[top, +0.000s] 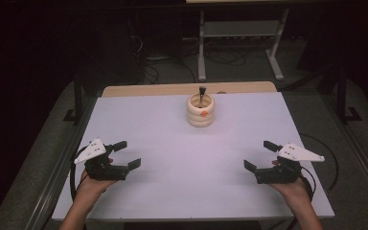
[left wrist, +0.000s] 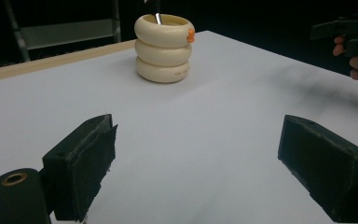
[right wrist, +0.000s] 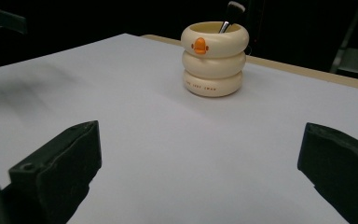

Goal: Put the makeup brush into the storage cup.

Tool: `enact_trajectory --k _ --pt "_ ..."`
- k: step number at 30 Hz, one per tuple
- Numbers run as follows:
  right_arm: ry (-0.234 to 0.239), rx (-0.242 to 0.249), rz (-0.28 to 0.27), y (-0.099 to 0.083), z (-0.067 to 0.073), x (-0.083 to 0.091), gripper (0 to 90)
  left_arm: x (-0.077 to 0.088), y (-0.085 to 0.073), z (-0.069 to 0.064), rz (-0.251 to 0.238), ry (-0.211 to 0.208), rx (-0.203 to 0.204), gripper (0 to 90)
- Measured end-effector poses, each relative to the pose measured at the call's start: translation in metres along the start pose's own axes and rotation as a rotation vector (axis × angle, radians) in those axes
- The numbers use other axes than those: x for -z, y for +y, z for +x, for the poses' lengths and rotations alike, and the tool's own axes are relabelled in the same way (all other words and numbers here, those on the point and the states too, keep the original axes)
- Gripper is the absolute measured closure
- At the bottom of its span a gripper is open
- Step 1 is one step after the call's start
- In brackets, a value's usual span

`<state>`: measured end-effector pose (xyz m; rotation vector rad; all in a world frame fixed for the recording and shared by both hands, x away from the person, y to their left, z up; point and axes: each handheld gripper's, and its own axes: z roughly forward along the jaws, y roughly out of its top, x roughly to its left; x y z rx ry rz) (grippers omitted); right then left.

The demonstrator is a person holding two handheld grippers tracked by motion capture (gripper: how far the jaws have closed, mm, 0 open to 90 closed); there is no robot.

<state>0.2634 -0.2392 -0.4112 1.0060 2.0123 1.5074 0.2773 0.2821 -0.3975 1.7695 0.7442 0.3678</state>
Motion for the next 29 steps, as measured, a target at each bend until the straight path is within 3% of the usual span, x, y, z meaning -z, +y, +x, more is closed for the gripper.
enact_trajectory --k 11,24,29 --pt "-0.001 0.0 0.015 -0.003 0.0 -0.001 0.0 0.006 -0.017 -0.002 0.016 0.008 -0.015 10.5" --pt "-0.008 -0.005 0.042 -0.006 -0.001 -0.004 0.0 0.005 -0.019 0.0 0.02 -0.005 -0.004 10.5" --pt "-0.007 -0.003 0.049 -0.007 -0.002 -0.004 0.0 0.002 -0.02 0.0 0.057 -0.011 -0.007 10.3"
